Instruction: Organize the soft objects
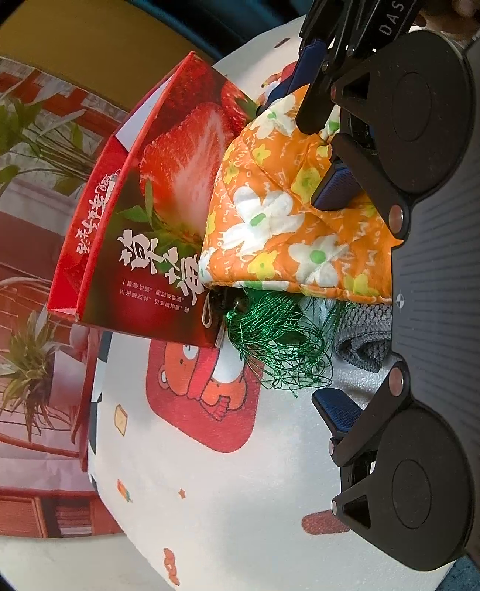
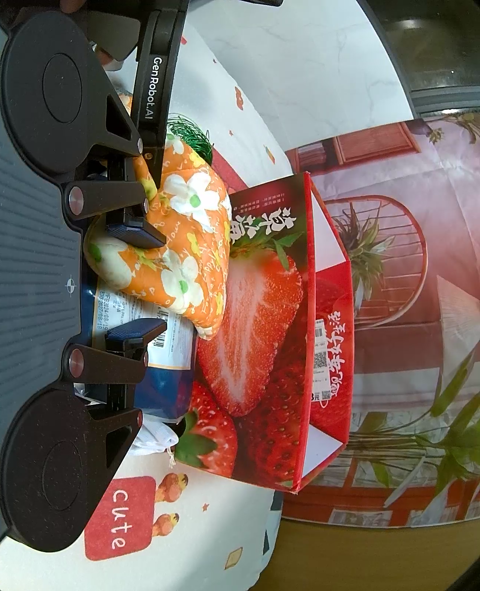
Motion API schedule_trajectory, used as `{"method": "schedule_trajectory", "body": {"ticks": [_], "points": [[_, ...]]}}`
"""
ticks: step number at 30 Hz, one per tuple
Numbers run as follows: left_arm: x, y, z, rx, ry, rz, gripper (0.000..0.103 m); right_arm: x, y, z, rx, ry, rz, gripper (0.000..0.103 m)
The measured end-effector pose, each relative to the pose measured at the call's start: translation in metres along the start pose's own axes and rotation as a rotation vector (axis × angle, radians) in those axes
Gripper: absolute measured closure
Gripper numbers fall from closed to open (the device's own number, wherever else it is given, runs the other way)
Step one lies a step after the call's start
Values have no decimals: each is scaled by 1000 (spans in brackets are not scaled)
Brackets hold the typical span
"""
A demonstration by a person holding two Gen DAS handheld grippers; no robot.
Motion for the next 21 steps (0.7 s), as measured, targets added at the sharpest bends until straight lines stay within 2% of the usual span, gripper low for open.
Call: {"method": "schedule_trajectory", "body": {"ticks": [12, 15, 17, 21], "points": [[4, 1, 9, 16, 24, -43, 0, 1, -1, 0, 1, 1, -7, 63], [5, 2, 13, 20, 19, -54, 3, 1, -1, 0, 1, 2, -8, 63], [6, 2, 17, 22, -9, -61, 15, 0, -1, 0, 0, 3, -12, 63], [6, 4, 29, 43, -55, -73, 33, 1, 0, 1, -2, 3, -17, 63]]}}
Point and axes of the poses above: each gripper's, at about its wrist camera, not at the fingertips, and z roughly against the way its jaws point, x to its right, y to its top, the point moved 4 cm from there along -z, roughly the way its jaws point, and after that the axes turned 1 degree about -z, right-handed, at the moved point
